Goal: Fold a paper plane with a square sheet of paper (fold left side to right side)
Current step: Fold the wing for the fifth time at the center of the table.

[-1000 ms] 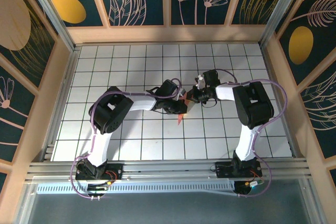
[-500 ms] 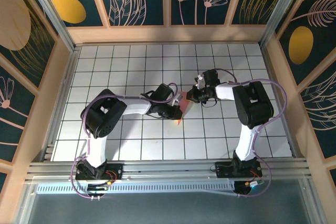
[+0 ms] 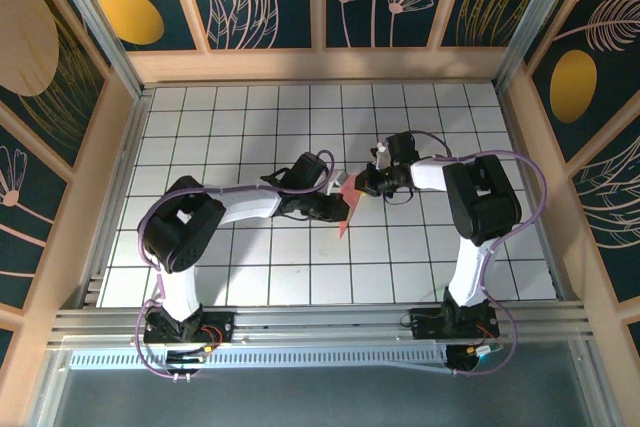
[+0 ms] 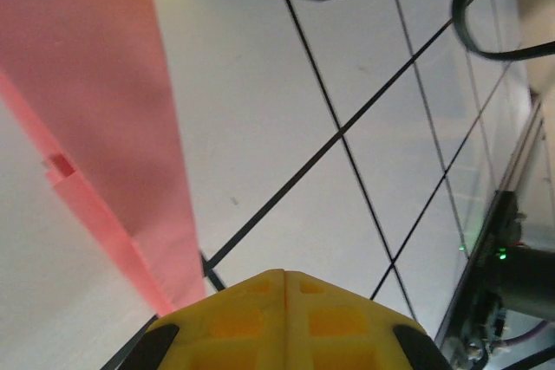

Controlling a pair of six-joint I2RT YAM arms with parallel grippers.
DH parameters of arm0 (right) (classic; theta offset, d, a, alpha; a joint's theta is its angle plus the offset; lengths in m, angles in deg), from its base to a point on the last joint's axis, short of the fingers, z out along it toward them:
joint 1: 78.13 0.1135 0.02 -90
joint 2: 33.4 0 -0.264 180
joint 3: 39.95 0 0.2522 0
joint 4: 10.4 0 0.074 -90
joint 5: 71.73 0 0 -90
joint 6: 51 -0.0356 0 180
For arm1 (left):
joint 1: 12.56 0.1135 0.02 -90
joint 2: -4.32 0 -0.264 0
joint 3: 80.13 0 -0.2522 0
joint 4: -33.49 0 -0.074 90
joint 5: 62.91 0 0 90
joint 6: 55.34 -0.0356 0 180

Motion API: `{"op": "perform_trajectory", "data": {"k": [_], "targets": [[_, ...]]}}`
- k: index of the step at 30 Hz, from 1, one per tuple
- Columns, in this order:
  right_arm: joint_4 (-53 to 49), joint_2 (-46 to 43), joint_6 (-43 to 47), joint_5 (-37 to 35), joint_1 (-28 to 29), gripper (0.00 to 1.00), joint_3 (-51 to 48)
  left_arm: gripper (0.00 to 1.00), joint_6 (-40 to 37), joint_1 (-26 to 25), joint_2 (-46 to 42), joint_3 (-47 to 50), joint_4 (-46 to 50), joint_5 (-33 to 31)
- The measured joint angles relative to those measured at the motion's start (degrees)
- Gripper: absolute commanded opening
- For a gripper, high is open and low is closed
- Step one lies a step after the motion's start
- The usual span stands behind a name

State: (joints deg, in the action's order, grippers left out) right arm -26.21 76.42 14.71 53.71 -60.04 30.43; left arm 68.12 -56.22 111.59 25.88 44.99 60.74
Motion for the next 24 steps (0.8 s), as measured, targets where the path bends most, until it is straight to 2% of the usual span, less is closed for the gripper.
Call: {"op": "perform_trajectory", "data": {"k": [8, 24], "targets": [[0.0, 0.0, 0.0, 0.0, 0.0, 0.0, 0.0, 0.0, 2.2, -2.4, 3.2, -0.2, -2.4, 1.4], [-0.1, 0.0, 0.1, 0.0, 0.0, 0.0, 0.0, 0.0, 2.2, -2.5, 6.8, -0.7, -1.7, 0.3]]}}
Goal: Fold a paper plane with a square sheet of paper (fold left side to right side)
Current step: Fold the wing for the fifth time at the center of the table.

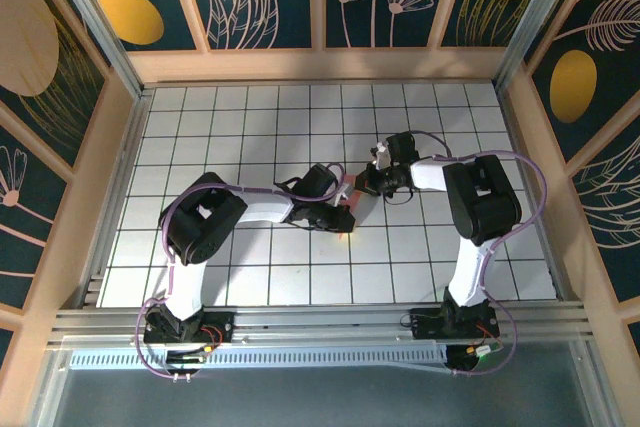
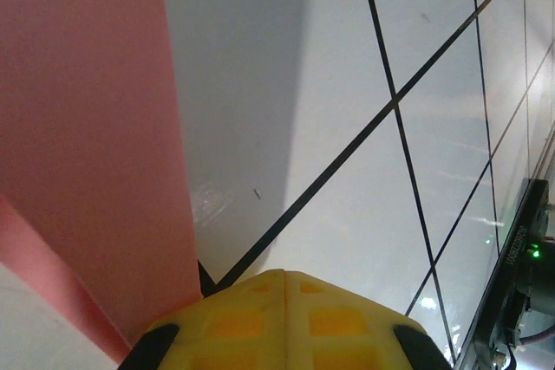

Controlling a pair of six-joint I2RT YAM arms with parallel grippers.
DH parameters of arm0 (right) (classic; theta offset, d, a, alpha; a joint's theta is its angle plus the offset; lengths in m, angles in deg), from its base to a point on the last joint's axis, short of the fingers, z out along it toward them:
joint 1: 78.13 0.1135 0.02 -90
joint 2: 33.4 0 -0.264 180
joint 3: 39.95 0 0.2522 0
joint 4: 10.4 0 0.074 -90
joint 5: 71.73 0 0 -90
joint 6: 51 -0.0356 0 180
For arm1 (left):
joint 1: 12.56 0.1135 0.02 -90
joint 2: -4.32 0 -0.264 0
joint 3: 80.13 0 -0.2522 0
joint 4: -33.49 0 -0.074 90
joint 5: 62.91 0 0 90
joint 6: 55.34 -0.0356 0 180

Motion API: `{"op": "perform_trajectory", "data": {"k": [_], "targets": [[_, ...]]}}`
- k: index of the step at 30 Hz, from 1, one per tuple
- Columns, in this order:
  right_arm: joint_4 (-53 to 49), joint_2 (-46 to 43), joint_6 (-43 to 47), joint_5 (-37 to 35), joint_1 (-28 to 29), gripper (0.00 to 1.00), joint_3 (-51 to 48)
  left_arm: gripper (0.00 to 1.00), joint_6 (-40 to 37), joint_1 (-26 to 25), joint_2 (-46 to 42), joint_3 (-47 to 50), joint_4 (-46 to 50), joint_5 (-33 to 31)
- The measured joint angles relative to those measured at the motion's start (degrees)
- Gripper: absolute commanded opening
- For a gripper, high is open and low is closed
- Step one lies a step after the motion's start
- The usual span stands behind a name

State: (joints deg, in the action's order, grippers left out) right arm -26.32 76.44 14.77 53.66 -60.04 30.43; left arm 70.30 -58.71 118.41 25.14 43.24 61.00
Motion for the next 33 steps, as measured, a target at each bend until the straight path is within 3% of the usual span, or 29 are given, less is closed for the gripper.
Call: {"op": "perform_trajectory", "data": {"k": [21, 33], "targets": [[-1.3, 0.3, 0.4, 0.0, 0.0, 0.0, 0.8, 0.0, -0.2, -0.5, -2.9, 6.2, -5.4, -1.3], [-2.3, 0.5, 1.4, 0.1, 0.0, 0.0, 1.5, 0.0, 5.6, -3.3, -6.6, 12.9, -9.6, 0.6]]}}
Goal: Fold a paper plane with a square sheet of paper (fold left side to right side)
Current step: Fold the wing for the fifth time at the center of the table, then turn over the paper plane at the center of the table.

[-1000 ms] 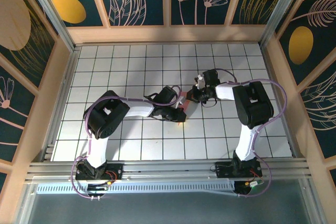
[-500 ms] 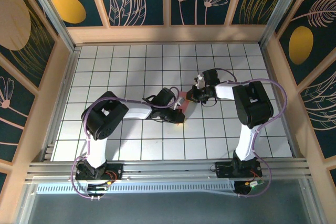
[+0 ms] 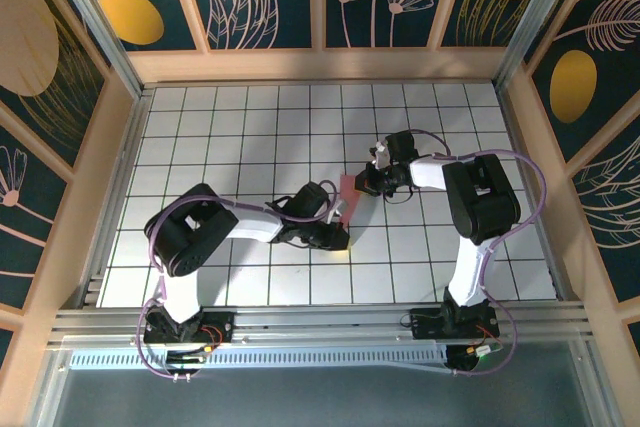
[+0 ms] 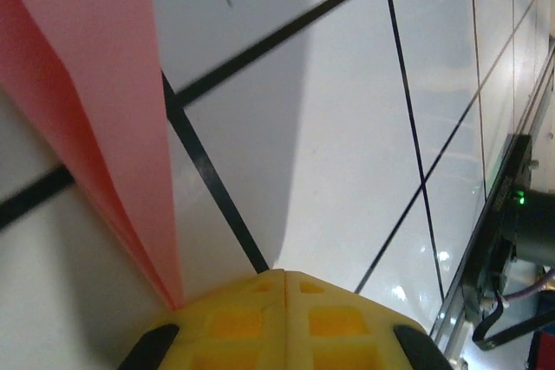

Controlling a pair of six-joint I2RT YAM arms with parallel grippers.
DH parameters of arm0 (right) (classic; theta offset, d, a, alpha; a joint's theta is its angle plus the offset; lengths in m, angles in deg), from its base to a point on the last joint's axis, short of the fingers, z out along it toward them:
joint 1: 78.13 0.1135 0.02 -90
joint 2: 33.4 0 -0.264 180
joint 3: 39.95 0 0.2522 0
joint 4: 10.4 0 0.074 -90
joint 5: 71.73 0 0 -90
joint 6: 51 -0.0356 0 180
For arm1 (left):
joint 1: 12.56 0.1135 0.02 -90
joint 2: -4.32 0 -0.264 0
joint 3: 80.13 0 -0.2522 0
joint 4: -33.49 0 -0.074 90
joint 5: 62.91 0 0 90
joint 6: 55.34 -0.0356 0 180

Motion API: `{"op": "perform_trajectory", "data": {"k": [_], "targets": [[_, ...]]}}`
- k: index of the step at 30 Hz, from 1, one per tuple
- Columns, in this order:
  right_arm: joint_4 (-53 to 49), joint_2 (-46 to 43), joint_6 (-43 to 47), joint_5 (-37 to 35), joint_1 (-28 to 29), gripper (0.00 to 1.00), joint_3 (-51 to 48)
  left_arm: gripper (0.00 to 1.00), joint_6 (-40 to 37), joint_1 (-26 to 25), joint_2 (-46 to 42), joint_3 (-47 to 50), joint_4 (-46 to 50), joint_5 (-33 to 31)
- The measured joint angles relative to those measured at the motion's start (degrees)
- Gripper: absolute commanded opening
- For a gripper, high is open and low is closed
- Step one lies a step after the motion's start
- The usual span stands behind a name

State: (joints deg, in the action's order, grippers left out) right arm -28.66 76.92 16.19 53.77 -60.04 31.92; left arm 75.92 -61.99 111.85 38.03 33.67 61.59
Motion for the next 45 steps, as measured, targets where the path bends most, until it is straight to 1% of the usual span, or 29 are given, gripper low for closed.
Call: {"op": "perform_trajectory", "data": {"k": [2, 3, 7, 9, 11, 14, 16, 17, 19, 22, 26, 29, 33, 35, 37, 40, 45], "targets": [[-0.5, 0.0, 0.0, 0.0, 0.0, 0.0, 0.4, 0.0, 0.6, -0.1, -1.0, 0.2, 0.4, 0.0], [-0.8, 0.0, 0.0, -0.1, 0.0, 0.03, 0.6, 0.0, 0.9, -0.1, -1.8, 0.2, 0.5, 0.0], [-2.9, -0.2, 0.9, -2.1, 0.0, 0.24, 2.3, 0.0, 1.3, 1.5, -8.0, 0.1, 0.7, -0.8], [-4.0, -1.4, 1.5, -4.1, 0.0, 0.32, 3.2, 0.0, 1.3, 3.5, -11.7, 0.1, 0.6, -2.1], [-5.6, -3.6, 1.9, -6.2, 0.0, 0.37, 4.1, 0.0, 1.3, 5.7, -15.1, 0.1, 0.6, -4.3], [-8.0, -7.5, 2.8, -10.5, 0.7, 0.46, 5.7, 0.01, 1.2, 8.5, -18.8, 0.1, 1.2, -10.5], [-9.9, -9.6, 3.1, -14.4, 1.8, 0.51, 6.7, 0.06, 1.3, 9.1, -20.5, 0.2, 2.2, -15.9], [-11.1, -10.3, 3.3, -16.9, 2.9, 0.54, 7.3, 0.09, 1.3, 9.1, -21.1, 0.3, 2.7, -18.7], [-13.6, -10.9, 3.4, -21.5, 5.3, 0.59, 8.4, 0.09, 1.4, 9.1, -22.4, 0.9, 3.5, -24.0], [-17.0, -10.8, 3.2, -27.8, 9.8, 0.62, 9.1, 0.16, 1.8, 9.0, -24.3, 2.5, 4.6, -31.5], [-21.0, -9.7, 2.7, -33.7, 14.8, 0.62, 10.1, 0.19, 3.0, 9.0, -27.9, 5.0, 5.3, -40.1], [-22.6, -7.2, 2.3, -37.2, 16.5, 0.61, 11.6, 0.19, 3.8, 9.0, -30.7, 7.1, 5.4, -44.4], [-24.3, -4.2, 1.7, -40.4, 17.2, 0.57, 12.7, 0.19, 4.3, 9.0, -31.7, 7.7, 6.2, -47.4], [-25.0, -3.3, 1.6, -41.3, 17.4, 0.53, 12.9, 0.19, 4.5, 9.0, -31.7, 7.7, 6.6, -48.4], [-25.8, -2.6, 1.6, -42.0, 17.7, 0.48, 13.1, 0.19, 4.5, 9.0, -31.7, 7.7, 7.0, -49.0], [-26.6, -2.3, 1.6, -42.9, 18.1, 0.38, 13.4, 0.19, 4.5, 9.0, -31.7, 7.7, 7.5, -49.7], [-27.7, -2.5, 1.5, -43.7, 18.3, 0.15, 13.9, 0.2, 4.5, 9.0, -31.7, 7.7, 8.2, -50.6]]}}
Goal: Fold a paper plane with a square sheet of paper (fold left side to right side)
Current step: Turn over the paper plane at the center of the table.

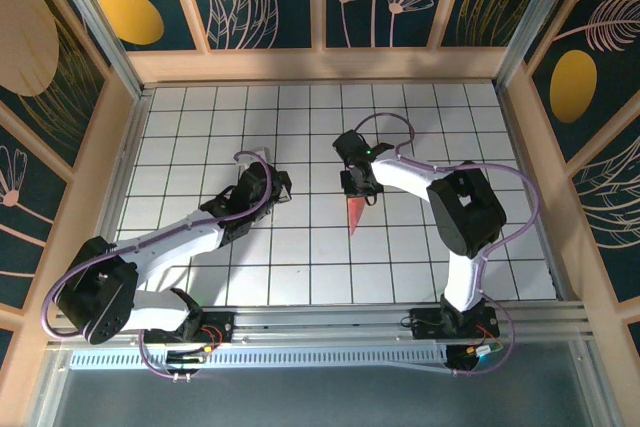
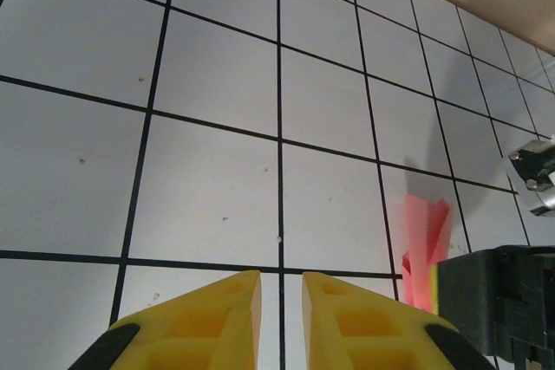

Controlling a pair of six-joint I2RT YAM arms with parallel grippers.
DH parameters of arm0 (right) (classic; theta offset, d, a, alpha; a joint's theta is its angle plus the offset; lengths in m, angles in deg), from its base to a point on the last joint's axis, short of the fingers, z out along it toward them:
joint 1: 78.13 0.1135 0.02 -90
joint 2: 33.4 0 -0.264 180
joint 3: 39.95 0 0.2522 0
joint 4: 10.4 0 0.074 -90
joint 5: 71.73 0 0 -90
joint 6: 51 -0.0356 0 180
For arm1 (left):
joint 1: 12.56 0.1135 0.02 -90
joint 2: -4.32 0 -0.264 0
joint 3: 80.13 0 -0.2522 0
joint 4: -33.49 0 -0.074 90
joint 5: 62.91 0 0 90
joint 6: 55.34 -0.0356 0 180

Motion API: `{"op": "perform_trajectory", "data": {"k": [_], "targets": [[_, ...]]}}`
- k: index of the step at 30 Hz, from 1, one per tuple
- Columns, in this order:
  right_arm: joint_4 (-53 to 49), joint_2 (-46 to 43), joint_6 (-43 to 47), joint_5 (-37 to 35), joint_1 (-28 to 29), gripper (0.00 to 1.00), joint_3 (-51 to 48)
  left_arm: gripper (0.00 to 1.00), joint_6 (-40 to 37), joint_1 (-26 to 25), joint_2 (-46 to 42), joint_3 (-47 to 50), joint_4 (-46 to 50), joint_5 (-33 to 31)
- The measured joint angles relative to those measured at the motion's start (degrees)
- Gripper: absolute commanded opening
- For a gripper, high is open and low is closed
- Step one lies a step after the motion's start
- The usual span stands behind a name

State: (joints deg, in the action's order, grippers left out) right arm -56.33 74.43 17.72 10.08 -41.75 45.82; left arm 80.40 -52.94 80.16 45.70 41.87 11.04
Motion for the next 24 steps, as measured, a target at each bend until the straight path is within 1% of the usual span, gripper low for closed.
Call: {"op": "perform_trajectory", "data": {"k": [3, 4, 8, 10, 12, 13, 15, 18, 21, 24], "targets": [[-0.9, -1.2, 0.0, -0.7, 0.0, 0.02, 0.0, 0.2, 0.0, 0.0, 0.0, 0.0, 0.3, -1.0], [-1.2, -1.7, -0.1, -0.8, 0.0, 0.0, 0.0, 0.21, 0.0, 0.0, -0.1, 0.0, 0.5, -1.2], [-1.8, -4.9, -0.2, -0.8, 0.0, 0.0, 0.0, 0.26, 0.0, 0.2, -1.1, -0.2, 1.4, -2.3], [-1.7, -6.8, -0.2, 0.0, -0.1, 0.0, 0.0, 0.34, -0.1, 0.5, -2.0, -0.3, 1.8, -2.7], [-0.6, -9.3, -0.2, 2.3, -0.6, 0.0, -0.1, 0.45, -0.4, 1.0, -3.0, -0.4, 2.0, -3.1], [0.6, -10.5, -0.1, 3.9, -1.0, 0.0, -0.6, 0.48, -0.2, 1.2, -3.6, -0.5, 2.1, -3.3], [4.5, -14.1, -0.1, 9.2, -2.6, 0.0, -2.6, 0.55, -0.4, 1.9, -5.0, -0.5, 2.3, -3.7], [11.7, -18.3, -0.9, 18.5, -5.5, 0.0, -6.7, 0.61, -0.2, 3.0, -8.0, -0.4, 2.3, -4.5], [20.3, -18.9, -3.1, 27.4, -7.4, 0.0, -10.8, 0.62, -0.2, 3.5, -11.9, 0.4, 2.2, -6.4], [29.8, -17.6, -6.5, 35.2, -7.5, 0.0, -15.6, 0.62, -0.2, 3.7, -15.2, 2.0, 2.2, -9.0]]}}
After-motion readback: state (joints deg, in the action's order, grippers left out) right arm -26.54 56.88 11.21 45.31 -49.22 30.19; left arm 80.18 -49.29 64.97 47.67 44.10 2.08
